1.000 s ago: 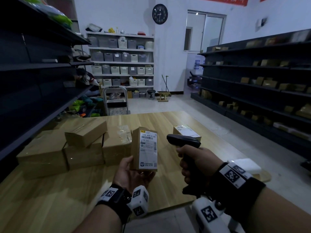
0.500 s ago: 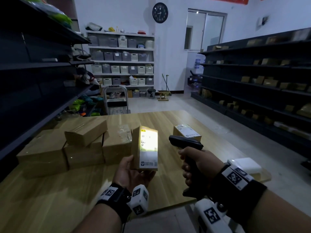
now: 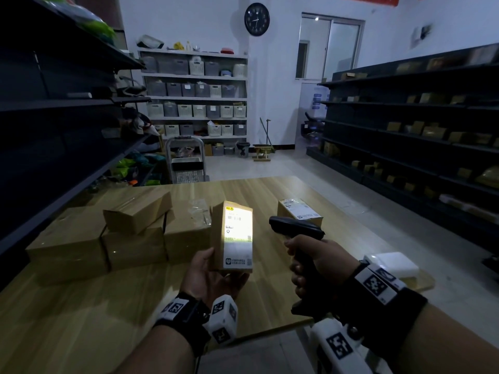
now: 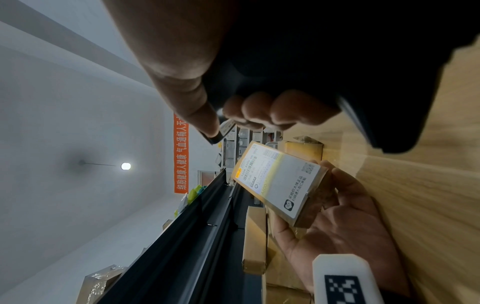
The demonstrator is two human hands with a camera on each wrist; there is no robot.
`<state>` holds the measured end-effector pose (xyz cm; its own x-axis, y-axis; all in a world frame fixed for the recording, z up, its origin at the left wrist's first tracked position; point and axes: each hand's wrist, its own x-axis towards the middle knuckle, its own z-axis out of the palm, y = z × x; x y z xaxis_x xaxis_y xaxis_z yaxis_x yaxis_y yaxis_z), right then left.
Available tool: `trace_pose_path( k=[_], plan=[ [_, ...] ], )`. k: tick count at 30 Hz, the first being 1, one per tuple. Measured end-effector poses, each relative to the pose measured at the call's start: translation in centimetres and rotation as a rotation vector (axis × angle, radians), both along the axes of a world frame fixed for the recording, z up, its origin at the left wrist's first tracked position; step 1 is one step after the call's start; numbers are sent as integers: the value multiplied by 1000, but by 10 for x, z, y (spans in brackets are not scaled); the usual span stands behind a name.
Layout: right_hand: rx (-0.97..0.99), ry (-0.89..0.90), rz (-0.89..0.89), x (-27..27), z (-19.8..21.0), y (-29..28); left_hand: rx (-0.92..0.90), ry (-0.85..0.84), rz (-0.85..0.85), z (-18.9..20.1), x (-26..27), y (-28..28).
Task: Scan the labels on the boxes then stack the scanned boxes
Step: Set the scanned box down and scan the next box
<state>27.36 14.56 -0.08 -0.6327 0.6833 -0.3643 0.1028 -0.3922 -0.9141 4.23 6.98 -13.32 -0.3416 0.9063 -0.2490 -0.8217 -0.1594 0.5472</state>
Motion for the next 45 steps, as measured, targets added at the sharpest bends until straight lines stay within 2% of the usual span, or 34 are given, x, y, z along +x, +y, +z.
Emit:
trace_pose_path(
  k=[10, 32, 37, 45],
  plan=[
    [24, 45, -31, 3, 12, 5, 9, 2, 2, -2, 0, 0],
    [-11, 18, 22, 5, -6, 2, 7, -14, 68, 4, 5, -2],
    [-40, 79, -42, 7, -18, 23, 2, -22, 67, 5, 4, -3],
    [-237, 262, -261, 18, -64, 104, 64, -15, -20, 0, -1, -3]
  ],
)
